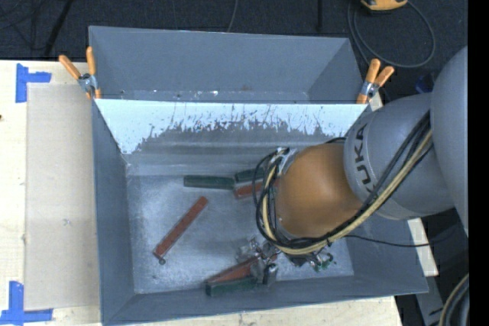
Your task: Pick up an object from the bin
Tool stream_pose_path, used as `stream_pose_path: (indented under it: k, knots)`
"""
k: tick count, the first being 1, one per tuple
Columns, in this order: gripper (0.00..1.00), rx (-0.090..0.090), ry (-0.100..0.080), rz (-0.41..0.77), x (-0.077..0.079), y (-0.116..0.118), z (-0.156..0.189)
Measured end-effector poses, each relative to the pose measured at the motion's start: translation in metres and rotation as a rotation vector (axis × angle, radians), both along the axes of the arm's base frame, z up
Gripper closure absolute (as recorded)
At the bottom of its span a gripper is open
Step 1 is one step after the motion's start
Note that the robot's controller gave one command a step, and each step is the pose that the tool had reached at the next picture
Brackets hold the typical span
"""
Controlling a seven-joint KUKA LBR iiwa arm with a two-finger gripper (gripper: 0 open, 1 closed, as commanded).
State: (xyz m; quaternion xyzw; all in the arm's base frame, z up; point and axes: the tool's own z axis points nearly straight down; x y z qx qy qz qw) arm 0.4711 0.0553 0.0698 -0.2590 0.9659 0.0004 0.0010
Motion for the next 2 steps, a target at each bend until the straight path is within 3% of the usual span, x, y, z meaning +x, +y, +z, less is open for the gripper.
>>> stream_pose_path:
  k: [1, 2]
  knots:
    - [1.00, 0.000, 0.006, 0.103, 0.002, 0.004, 0.043]
    - [1.00, -0.001, -0.006, 0.346, 0.009, 0.003, 0.261]
